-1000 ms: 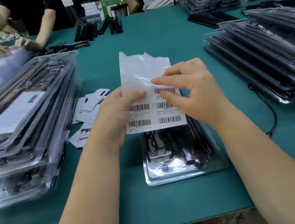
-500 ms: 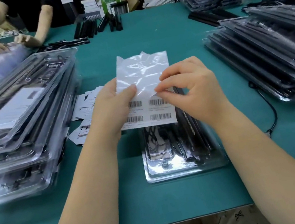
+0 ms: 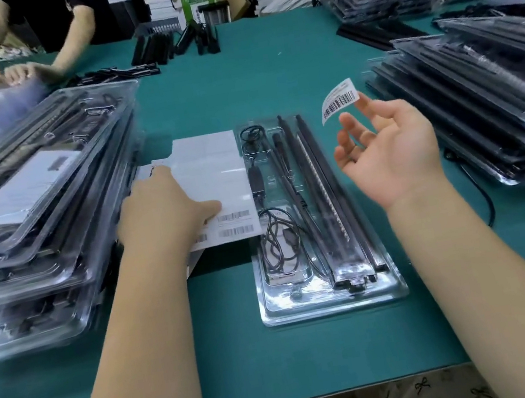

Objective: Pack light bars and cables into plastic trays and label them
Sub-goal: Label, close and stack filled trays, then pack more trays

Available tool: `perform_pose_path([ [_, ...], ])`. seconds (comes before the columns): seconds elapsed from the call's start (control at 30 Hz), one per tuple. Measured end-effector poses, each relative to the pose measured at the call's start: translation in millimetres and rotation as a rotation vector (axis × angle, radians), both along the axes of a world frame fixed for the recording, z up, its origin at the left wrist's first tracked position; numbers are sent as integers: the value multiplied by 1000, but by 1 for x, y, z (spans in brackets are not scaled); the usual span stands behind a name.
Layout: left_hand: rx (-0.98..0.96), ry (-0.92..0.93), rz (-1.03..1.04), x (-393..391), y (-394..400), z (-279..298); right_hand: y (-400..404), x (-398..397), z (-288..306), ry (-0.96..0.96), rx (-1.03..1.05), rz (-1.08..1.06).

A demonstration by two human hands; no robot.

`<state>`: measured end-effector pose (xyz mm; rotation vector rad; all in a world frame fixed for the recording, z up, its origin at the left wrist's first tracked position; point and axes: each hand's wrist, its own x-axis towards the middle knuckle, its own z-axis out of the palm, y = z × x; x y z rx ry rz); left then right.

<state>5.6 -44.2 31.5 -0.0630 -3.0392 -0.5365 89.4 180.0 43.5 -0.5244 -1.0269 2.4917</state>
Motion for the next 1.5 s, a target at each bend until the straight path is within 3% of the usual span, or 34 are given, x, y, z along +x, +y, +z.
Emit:
perform_pose_path([
  [0.17, -132, 187, 24, 9, 4, 4, 2, -5, -4, -88, 25, -11],
  [0.27, 28, 341, -196, 15, 19, 3, 3, -8, -9, -159, 247, -20],
  [0.33, 146, 311, -406, 22, 37, 1, 4, -13, -9, -183, 433, -15],
  [0.43, -153, 122, -572, 26, 56, -17, 4, -34, -2, -247, 644, -8],
  [0.57, -263, -93, -584, 17, 60, -31, -5, -79, 0, -388, 860, 41],
  [0.93, -359, -133, -573, 22, 61, -31, -12, -173, -22, -714, 1401, 231],
  [1.2, -344, -144, -577, 22, 62, -32, -12, -183, -32, -828, 1534, 208],
  [1.37, -341, -145, -574, 23, 62, -32, -16, -177, -36, -749, 1681, 178],
  [1.5, -339, -150, -574, 22, 62, -32, -11, -178, -37, -687, 1603, 93],
])
